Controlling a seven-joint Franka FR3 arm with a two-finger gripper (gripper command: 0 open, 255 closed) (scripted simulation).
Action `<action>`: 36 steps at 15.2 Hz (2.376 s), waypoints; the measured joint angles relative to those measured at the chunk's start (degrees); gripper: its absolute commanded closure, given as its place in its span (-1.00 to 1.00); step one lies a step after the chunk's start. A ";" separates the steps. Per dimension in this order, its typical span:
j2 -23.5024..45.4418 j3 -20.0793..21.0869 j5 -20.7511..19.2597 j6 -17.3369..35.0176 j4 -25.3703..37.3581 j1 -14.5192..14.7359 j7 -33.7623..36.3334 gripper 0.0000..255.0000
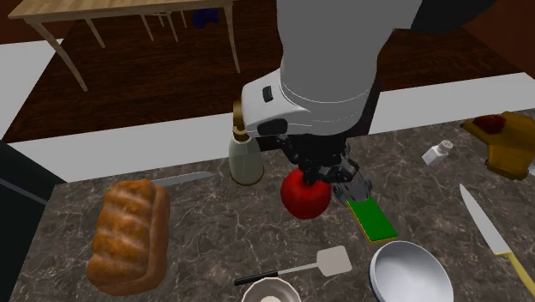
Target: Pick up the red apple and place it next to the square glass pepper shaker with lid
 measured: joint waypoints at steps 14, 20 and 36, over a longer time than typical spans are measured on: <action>-18.07 7.17 2.96 6.51 -23.22 7.64 13.66 1.00; -22.77 11.18 4.84 7.21 -27.74 11.06 20.31 1.00; -25.69 21.56 8.23 12.05 -33.22 18.32 35.91 1.00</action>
